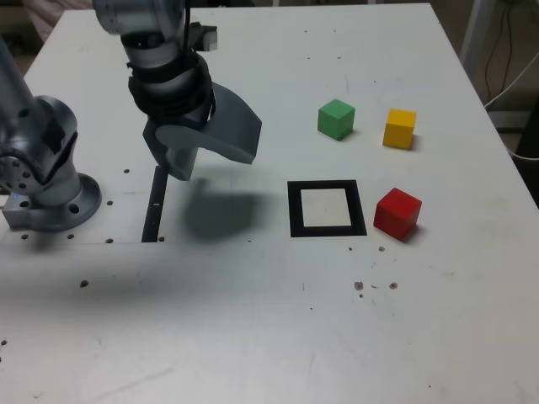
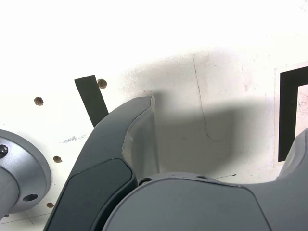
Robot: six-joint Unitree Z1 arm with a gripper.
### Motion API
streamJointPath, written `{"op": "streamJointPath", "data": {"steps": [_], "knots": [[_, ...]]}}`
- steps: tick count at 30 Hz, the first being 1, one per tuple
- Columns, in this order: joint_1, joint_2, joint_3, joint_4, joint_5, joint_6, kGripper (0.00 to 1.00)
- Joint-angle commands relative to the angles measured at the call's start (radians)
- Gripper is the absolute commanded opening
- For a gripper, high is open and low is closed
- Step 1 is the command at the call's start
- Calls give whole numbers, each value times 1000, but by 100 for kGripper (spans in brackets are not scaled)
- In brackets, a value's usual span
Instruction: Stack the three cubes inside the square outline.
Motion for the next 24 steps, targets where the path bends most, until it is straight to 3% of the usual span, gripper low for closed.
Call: {"op": "streamJointPath", "data": {"steps": [1,24], "knots": [[0,-7,2,1,2,-2,99],[0,25,-25,2,8,-2,99]]}}
